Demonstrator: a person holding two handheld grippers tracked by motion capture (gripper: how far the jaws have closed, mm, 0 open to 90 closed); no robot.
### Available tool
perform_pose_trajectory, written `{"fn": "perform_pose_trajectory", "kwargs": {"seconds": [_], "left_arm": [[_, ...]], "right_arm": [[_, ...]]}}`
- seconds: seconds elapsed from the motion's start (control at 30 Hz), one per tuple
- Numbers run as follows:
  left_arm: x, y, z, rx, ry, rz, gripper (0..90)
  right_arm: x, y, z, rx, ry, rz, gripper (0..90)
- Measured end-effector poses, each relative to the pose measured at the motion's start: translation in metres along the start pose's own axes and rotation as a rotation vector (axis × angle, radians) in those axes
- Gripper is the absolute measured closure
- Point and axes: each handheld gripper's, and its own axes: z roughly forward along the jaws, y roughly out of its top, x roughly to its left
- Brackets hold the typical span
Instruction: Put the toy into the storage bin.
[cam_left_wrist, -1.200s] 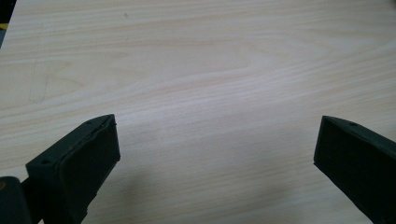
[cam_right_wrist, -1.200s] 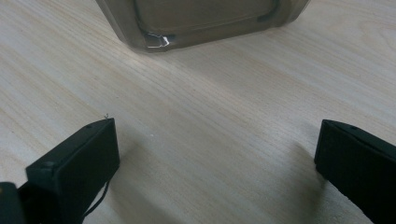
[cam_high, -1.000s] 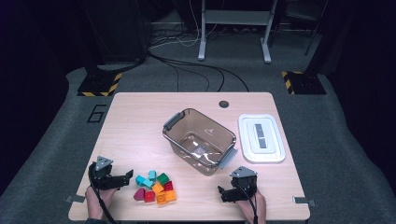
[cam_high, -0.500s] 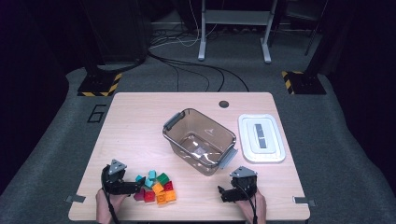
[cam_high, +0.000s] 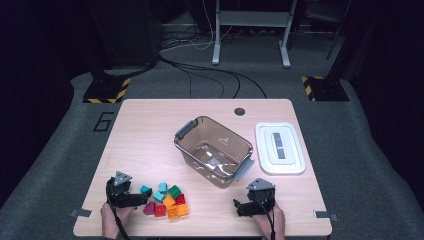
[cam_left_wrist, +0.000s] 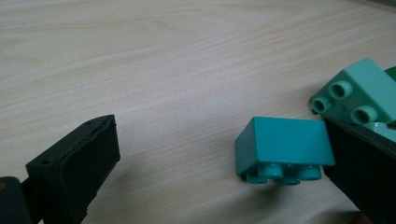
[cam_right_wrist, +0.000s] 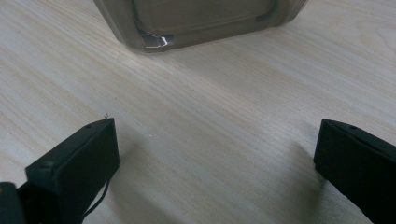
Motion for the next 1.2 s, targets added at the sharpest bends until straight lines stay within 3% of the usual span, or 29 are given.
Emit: {"fn": "perform_pose_trajectory", "kwargs": {"seconds": [0.17, 0.23, 0.4, 0.47, 0.5, 0.63, 0.93, 1.2], "left_arm": [[0.0, -0.001, 0.0, 0.006, -0.012, 0.0, 0.2], [-0.002, -0.001, -0.001, -0.006, -0.016, 0.006, 4.1], [-0.006, -0.001, -0.005, -0.018, -0.039, 0.032, 30.8], [-0.007, 0.0, -0.005, -0.008, -0.038, 0.04, 34.9], [-0.009, -0.001, -0.004, -0.012, -0.039, 0.045, 44.6], [-0.01, -0.002, -0.004, -0.012, -0.04, 0.053, 56.0], [-0.007, -0.002, -0.006, -0.028, -0.056, 0.053, 58.5], [-0.01, 0.011, -0.014, -0.062, -0.076, 0.072, 58.6]], "right_arm": [[0.0, 0.0, 0.0, -0.002, -0.001, -0.002, 0.0], [0.0, 0.0, 0.0, 0.0, 0.0, 0.0, 0.0], [0.0, 0.0, 0.0, 0.0, 0.0, 0.0, 0.0], [0.0, 0.0, 0.0, 0.0, -0.001, 0.0, 0.0], [0.0, 0.0, 0.0, -0.001, -0.001, -0.001, 0.0], [0.0, 0.0, 0.001, -0.006, -0.005, 0.008, 0.0], [0.0, 0.0, 0.0, -0.006, -0.004, 0.008, 0.0], [0.0, 0.0, 0.0, -0.004, -0.005, 0.012, 0.0]]}}
